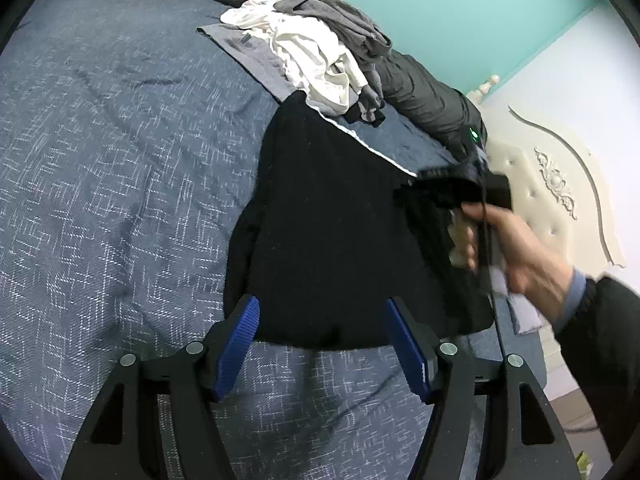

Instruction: Fold clothes

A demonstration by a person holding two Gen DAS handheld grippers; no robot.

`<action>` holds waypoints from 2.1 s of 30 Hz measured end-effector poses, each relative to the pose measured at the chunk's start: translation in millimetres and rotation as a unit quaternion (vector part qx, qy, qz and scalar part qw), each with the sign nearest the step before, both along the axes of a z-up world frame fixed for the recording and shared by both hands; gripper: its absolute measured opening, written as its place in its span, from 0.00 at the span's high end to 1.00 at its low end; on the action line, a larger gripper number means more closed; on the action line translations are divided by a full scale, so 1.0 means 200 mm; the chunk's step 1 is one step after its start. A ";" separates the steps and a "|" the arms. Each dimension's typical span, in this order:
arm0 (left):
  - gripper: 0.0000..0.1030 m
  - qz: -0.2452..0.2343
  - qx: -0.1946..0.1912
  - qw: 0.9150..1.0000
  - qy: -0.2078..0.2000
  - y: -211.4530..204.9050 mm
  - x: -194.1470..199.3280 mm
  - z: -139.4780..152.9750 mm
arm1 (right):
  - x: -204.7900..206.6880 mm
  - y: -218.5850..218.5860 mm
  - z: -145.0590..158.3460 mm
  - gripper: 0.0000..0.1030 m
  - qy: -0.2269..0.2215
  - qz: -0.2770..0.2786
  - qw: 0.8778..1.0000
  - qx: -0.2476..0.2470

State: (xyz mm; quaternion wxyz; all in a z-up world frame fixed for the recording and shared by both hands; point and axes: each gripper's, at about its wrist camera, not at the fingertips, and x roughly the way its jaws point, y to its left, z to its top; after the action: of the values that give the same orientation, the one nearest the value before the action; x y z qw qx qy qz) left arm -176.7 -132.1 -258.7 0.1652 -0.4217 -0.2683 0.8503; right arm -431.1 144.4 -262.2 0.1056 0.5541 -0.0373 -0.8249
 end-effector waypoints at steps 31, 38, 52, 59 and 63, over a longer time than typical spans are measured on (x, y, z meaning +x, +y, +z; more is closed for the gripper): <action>0.27 0.016 0.045 0.999 -0.013 -0.05 0.00 0.00 | 1.22 0.15 -0.05 0.92 -0.032 0.045 0.997 -0.047; 0.24 0.028 0.044 0.998 -0.027 -0.03 -0.01 -0.04 | 1.30 0.37 -0.01 0.92 0.026 -0.013 0.994 -0.106; 0.22 0.078 0.064 0.993 -0.065 -0.04 0.05 -0.15 | 1.29 0.70 -0.09 0.76 0.077 -0.066 0.979 -0.175; 0.22 0.098 0.065 0.990 -0.076 -0.03 0.07 -0.19 | 1.34 0.74 -0.10 0.62 0.084 -0.053 0.977 -0.187; 0.23 0.117 0.091 0.986 -0.075 -0.04 0.04 -0.20 | 1.36 0.75 -0.09 0.61 0.091 -0.048 0.977 -0.187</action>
State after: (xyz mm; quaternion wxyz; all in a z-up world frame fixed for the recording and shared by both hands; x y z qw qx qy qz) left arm -169.1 -139.5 -298.8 0.0813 -0.4333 -0.4034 0.8019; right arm -158.5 294.8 -279.4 0.1709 0.4445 -0.2076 -0.8545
